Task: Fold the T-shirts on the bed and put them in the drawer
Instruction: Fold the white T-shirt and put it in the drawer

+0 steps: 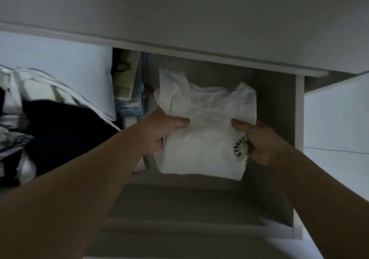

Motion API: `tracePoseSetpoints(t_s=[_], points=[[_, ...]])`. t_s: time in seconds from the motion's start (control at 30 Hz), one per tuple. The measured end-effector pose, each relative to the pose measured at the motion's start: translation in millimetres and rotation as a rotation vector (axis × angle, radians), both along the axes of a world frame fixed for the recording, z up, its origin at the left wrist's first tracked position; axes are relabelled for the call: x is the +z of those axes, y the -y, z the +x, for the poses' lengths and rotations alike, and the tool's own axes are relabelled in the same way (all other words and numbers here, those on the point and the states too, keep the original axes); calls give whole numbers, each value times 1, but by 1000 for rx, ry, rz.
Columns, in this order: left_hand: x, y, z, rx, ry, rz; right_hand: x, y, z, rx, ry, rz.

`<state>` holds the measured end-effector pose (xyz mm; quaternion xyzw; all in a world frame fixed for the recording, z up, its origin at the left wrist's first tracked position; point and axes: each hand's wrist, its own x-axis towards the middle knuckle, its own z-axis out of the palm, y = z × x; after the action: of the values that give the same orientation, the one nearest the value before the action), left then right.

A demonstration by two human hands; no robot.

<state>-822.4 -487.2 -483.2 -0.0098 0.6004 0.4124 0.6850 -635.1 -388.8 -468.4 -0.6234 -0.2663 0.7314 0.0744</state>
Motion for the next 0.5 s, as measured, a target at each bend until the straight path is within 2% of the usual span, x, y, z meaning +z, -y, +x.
tracePoseSetpoints(t_s=[0.1,0.13,0.2,0.27,0.3,0.37,0.5], points=[[-30,-27,0,47,-67,89,-29,-26,1,-56,-18,124],[-44,-32,0,69,-148,114,-40,-33,0,-66,15,176],[-72,-33,2,33,-467,53,-66,-39,-3,-42,166,273],[-95,-26,4,-39,-826,-119,-93,-35,-3,42,377,385],[-103,-22,4,-73,-919,-163,-104,-30,-2,113,480,454],[-111,-15,3,-170,-1019,-206,-117,-21,1,237,644,573],[-114,-12,-7,-341,-1155,-218,-118,-18,-5,316,833,737]])
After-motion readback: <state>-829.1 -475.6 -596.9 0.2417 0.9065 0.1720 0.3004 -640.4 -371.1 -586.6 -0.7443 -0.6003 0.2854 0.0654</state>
